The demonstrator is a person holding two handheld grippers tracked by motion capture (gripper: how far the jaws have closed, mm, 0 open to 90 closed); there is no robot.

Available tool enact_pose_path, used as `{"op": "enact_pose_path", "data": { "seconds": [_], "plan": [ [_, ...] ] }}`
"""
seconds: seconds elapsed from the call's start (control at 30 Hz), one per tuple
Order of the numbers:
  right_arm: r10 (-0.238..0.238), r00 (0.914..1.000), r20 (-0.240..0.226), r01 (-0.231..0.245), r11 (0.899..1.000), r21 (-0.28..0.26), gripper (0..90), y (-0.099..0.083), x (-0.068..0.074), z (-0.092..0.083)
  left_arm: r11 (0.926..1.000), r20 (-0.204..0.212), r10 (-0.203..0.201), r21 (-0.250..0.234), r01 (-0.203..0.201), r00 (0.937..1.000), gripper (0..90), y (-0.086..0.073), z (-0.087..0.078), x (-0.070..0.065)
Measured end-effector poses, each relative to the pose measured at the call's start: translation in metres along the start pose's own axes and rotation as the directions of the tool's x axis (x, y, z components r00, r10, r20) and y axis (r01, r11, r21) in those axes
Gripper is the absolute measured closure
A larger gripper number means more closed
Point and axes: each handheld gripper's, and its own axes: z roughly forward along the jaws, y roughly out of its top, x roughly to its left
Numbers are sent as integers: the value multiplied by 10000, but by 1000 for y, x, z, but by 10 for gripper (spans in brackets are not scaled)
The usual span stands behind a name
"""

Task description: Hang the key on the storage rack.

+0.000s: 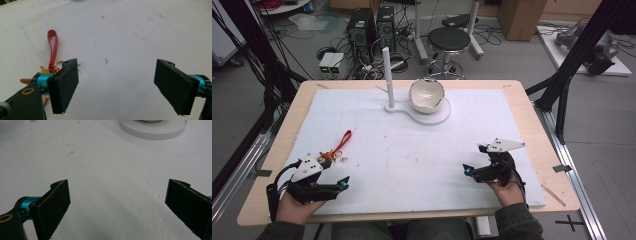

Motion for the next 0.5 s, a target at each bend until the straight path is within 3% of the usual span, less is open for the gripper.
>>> {"op": "enact_pose_path", "data": {
  "seconds": [0.5],
  "plan": [
    [77, 10000, -5, -78, 9998, -192, 49, 2, 1, -1, 9999, 79, 97, 57, -97, 9999, 202, -1, 0, -1]
  ]
}}
